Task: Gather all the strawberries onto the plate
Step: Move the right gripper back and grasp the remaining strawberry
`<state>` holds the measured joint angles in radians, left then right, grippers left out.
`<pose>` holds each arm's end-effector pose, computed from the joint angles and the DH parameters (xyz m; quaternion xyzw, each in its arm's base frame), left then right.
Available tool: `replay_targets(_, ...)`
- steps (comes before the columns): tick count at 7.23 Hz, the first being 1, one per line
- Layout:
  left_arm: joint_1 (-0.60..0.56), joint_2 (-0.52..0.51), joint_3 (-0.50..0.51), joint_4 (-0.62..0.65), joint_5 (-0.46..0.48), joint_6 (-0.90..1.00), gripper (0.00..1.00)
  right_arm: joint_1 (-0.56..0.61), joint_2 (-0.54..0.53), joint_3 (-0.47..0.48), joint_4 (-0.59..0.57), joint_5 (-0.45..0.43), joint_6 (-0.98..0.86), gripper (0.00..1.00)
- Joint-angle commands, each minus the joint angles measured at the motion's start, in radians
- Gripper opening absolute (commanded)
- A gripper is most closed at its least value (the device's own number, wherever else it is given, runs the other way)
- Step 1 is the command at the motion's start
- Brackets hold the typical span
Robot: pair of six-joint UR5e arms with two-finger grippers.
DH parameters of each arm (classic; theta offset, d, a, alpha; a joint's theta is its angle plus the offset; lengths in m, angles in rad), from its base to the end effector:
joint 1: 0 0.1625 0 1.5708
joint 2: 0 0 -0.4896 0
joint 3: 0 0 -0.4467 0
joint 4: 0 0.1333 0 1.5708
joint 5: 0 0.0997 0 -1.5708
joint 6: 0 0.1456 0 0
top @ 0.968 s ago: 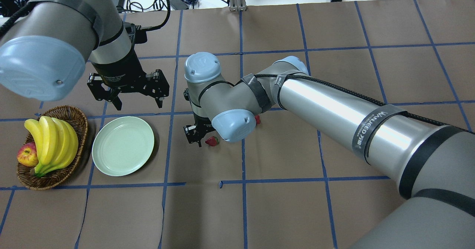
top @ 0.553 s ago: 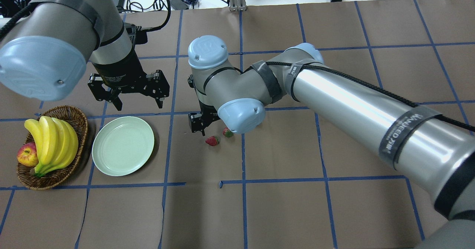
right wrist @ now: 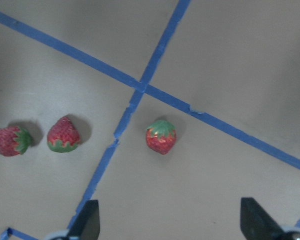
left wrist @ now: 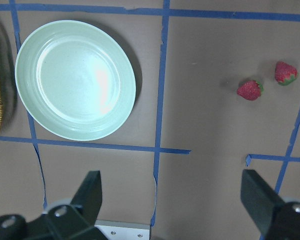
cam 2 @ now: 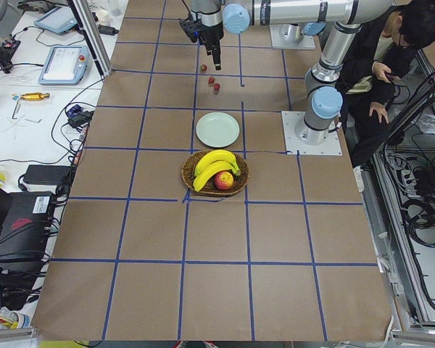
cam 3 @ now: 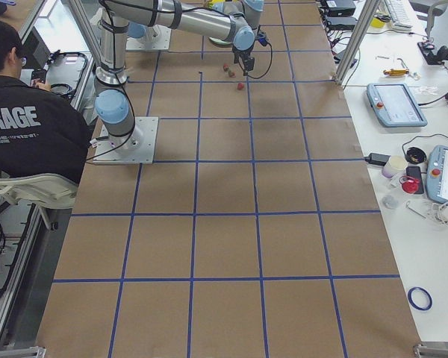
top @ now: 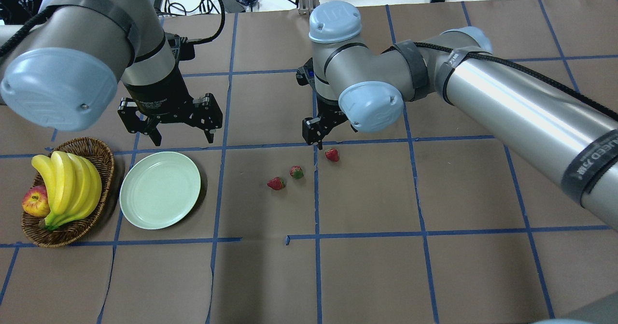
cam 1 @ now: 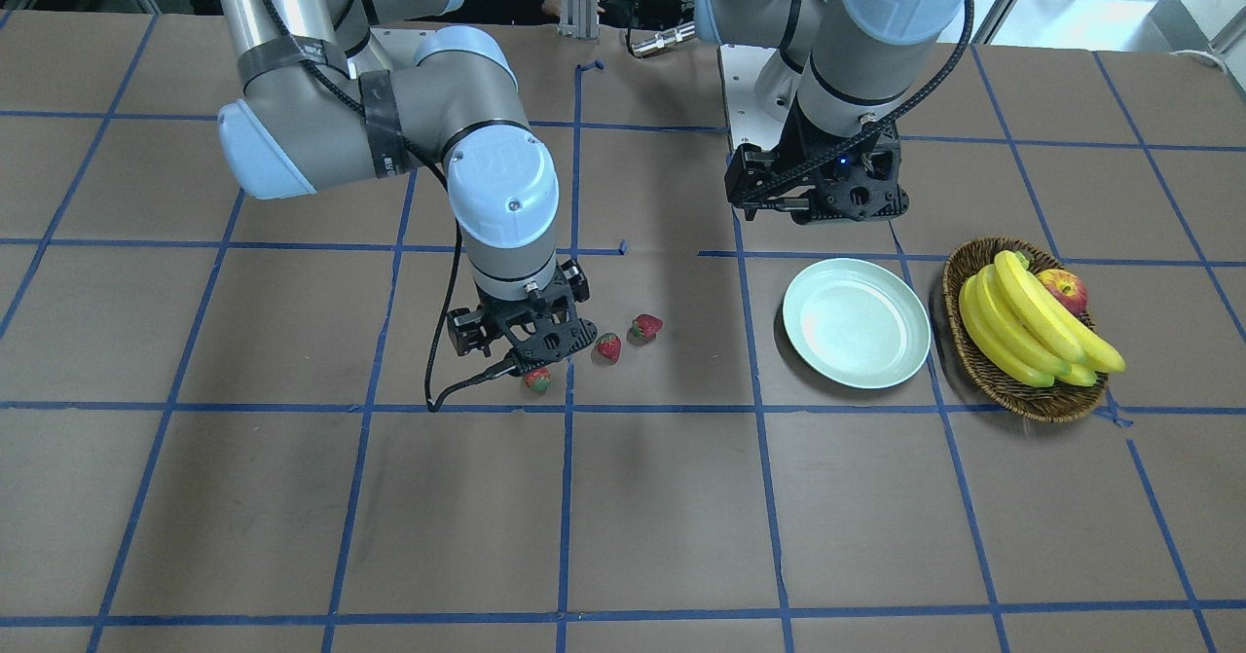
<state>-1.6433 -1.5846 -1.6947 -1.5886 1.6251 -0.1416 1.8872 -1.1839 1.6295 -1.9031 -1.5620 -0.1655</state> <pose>-0.1631 -0.5147 0.4317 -0.0323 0.9961 0.0743 0.0352 0.3365 -0.5953 0.2675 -0.2380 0.9696 0.0568 0.0001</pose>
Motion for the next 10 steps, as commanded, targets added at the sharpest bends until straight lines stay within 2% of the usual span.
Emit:
replay_targets(1,-0.001,-0.006,-0.002,-0.001,-0.001,-0.003,1.0,-0.019,0.045,0.006,-0.007,0.007,-0.028,1.0)
replay_targets(4,-0.001,-0.008,-0.023,0.012,-0.001,-0.006,1.0,-0.017,0.125,0.01,-0.066,0.014,-0.014,0.98)
replay_targets(8,-0.001,-0.014,-0.023,0.012,-0.001,-0.007,1.0,-0.017,0.158,0.03,-0.103,0.069,0.007,0.93)
replay_targets(9,-0.001,-0.015,-0.023,0.012,-0.001,-0.007,1.0,-0.017,0.162,0.03,-0.111,0.069,0.007,0.87)
replay_targets(10,-0.001,-0.015,-0.025,0.012,-0.001,-0.007,1.0,-0.017,0.164,0.03,-0.111,0.069,0.006,0.62)
